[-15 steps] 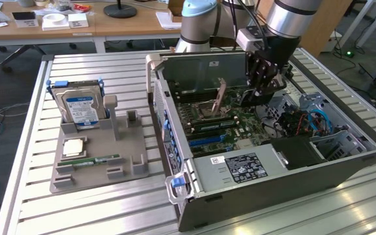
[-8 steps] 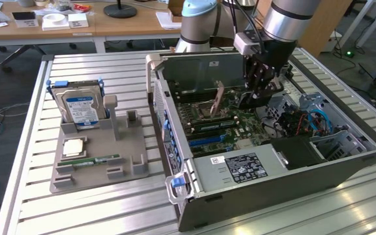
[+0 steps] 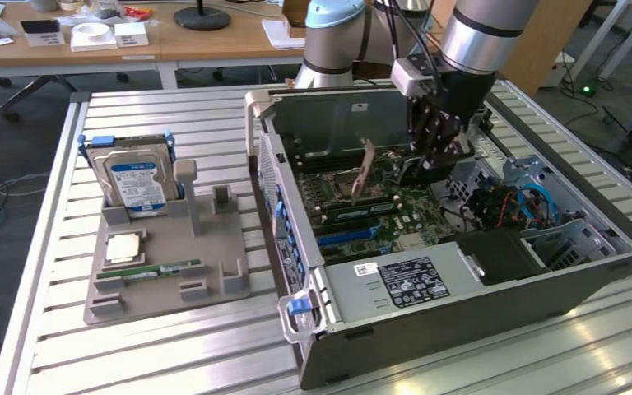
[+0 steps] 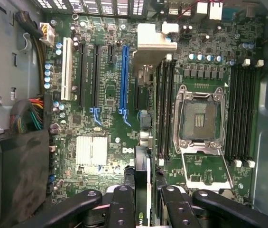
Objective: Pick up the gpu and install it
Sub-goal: 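Insert the gpu into the slot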
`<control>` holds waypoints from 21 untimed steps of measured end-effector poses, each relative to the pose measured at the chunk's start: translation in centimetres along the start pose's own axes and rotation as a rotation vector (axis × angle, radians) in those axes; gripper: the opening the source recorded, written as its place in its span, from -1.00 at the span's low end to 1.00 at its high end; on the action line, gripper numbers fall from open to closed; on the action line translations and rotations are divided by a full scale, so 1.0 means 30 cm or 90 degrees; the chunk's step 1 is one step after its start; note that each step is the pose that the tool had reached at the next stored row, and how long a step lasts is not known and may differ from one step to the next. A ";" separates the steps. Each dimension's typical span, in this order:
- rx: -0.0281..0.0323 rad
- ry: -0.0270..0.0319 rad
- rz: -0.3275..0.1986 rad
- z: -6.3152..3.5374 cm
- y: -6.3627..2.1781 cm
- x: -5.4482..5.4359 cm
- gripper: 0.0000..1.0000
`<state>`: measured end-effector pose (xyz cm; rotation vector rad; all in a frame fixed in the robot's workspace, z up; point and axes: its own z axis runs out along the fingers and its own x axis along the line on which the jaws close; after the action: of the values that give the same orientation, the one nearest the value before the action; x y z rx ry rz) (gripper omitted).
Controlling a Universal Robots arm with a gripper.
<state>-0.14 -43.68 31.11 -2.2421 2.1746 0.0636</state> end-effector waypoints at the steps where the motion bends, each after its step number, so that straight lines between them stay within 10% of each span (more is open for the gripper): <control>1: 0.0000 0.0001 0.000 0.002 0.001 0.001 -0.48; 21: -0.0001 0.0001 -0.001 0.044 0.024 0.017 -0.48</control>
<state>-0.88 -44.16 29.77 -2.2435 2.1735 0.0635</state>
